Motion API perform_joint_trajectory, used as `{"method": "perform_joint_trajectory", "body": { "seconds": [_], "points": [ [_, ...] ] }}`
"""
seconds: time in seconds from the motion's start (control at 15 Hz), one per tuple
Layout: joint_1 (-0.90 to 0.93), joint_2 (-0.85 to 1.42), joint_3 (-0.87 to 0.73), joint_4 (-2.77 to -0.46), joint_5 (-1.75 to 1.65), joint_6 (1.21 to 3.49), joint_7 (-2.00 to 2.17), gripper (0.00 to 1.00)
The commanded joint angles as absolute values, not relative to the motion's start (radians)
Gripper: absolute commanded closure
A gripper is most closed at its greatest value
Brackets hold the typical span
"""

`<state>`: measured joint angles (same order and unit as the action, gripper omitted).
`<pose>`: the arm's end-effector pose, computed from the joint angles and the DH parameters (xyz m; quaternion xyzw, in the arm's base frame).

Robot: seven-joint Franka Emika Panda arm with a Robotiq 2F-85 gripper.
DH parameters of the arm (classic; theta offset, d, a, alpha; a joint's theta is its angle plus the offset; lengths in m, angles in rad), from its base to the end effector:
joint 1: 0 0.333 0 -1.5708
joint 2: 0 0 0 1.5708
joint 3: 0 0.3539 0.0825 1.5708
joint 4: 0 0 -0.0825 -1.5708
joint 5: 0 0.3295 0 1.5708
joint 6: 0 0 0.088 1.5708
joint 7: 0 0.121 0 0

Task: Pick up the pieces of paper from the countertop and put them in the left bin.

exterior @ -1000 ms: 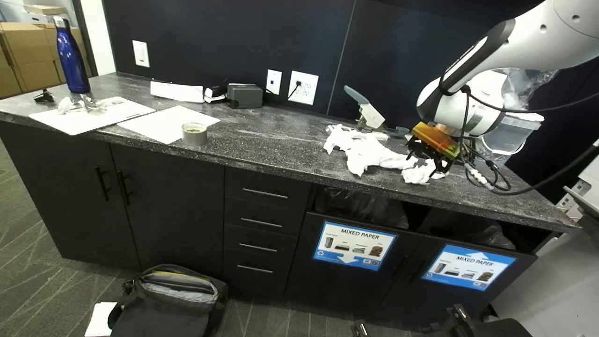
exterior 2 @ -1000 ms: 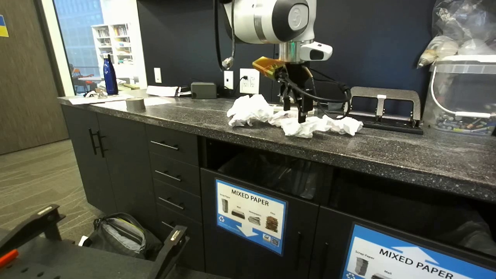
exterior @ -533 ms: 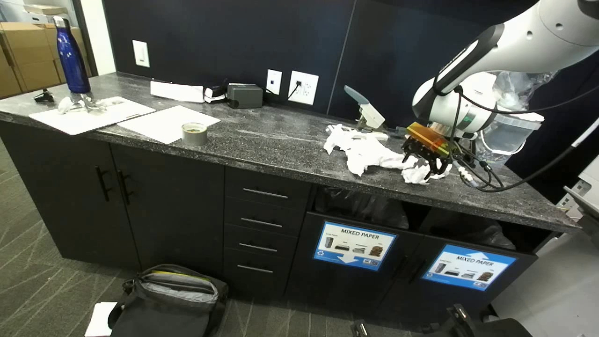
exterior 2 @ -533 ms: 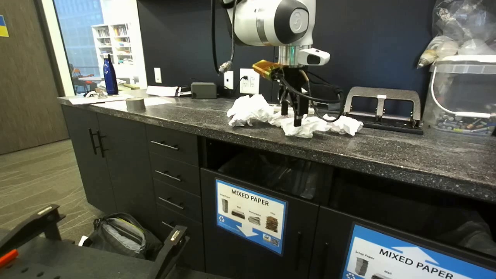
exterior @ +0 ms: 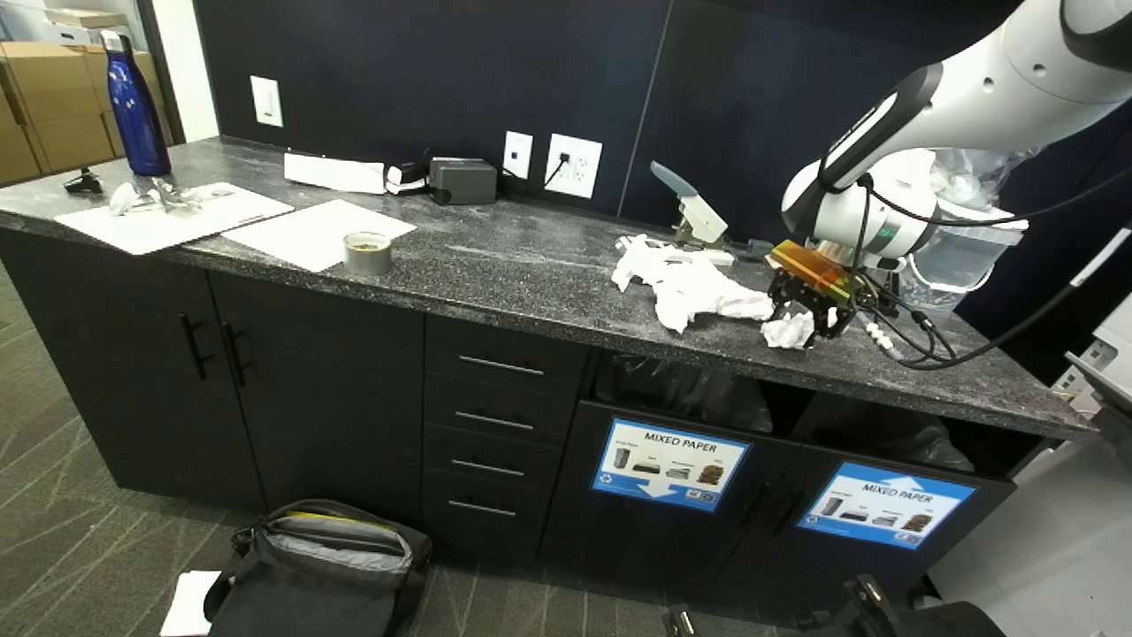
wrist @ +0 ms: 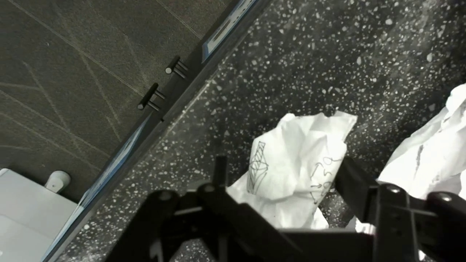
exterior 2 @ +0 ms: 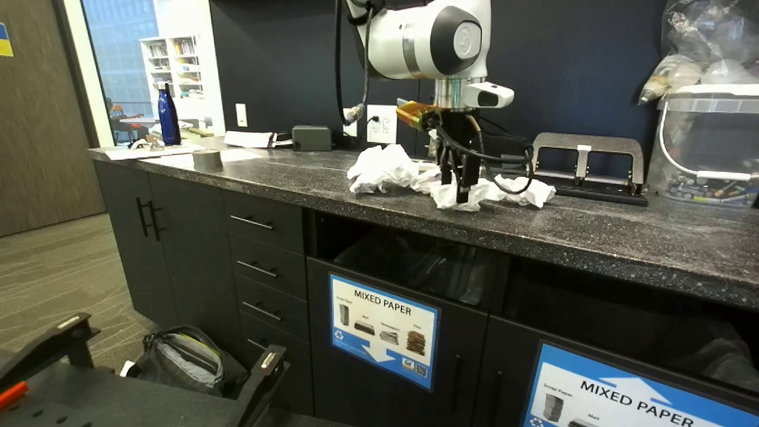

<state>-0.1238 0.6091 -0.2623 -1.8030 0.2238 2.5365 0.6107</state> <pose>0.6142 -0.2257 0.2874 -0.8460 0.5277 -0.0760 0.0062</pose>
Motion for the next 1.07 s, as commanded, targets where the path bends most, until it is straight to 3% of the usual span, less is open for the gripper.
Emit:
{"method": "perform_joint_trajectory", "body": {
  "seconds": [0.0, 0.27, 0.47, 0.6, 1.0],
  "points": [
    [-0.115, 0.643, -0.284, -1.753, 0.185, 2.518, 0.641, 0.51],
    [-0.116, 0.651, -0.290, -1.756, 0.161, 2.514, 0.624, 0.80],
    [-0.129, 0.613, -0.276, -1.812, 0.129, 2.508, 0.540, 0.87],
    [-0.138, 0.584, -0.268, -1.860, 0.126, 2.494, 0.485, 0.82],
    [-0.209, 0.372, -0.207, -2.155, 0.157, 2.442, 0.173, 0.82]
  ]
}}
